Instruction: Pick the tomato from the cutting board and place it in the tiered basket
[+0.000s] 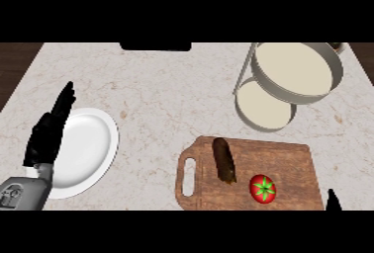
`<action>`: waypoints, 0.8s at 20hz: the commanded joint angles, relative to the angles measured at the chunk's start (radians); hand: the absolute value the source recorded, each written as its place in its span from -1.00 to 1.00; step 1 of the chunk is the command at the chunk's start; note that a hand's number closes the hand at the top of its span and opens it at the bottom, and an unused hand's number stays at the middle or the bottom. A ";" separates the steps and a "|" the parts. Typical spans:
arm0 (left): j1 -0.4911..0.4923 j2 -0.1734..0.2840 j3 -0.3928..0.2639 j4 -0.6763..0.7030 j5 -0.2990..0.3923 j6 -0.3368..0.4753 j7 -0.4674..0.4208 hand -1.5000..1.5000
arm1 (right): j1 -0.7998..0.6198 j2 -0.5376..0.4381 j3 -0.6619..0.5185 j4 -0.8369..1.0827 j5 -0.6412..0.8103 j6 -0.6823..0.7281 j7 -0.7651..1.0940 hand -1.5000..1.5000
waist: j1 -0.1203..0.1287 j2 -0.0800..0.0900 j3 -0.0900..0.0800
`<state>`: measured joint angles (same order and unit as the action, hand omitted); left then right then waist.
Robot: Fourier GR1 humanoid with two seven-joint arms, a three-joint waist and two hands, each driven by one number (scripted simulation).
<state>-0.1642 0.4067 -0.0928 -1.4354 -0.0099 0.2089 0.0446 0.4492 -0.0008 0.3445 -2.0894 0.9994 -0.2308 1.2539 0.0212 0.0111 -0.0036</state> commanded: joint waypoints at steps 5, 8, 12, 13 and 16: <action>-0.003 0.005 0.006 -0.015 -0.012 -0.001 0.025 0.00 | -0.067 0.001 0.000 0.079 -0.028 -0.012 0.234 -1.00 | -0.010 -0.002 0.001; 0.027 0.013 0.034 0.001 0.022 -0.032 -0.022 0.00 | -0.086 0.001 -0.038 0.070 -0.070 0.032 0.233 -1.00 | -0.007 -0.002 0.000; -0.034 -0.007 0.019 0.007 -0.014 0.002 0.029 0.00 | -0.099 0.001 -0.007 0.148 -0.071 -0.038 0.233 -1.00 | -0.020 -0.003 0.002; -0.041 0.002 0.031 0.013 0.005 -0.019 0.033 0.00 | -0.145 0.001 -0.024 0.169 -0.082 -0.028 0.233 -1.00 | -0.014 -0.001 0.001; 0.003 -0.023 0.012 0.017 -0.018 -0.004 -0.007 0.00 | -0.169 0.001 -0.049 0.216 -0.103 -0.035 0.233 -1.00 | -0.013 -0.004 0.002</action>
<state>-0.1693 0.4010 -0.0746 -1.4327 -0.0199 0.2022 0.0563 0.3484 -0.0011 0.3011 -1.9287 0.9143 -0.2322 1.2452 0.0091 0.0080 -0.0022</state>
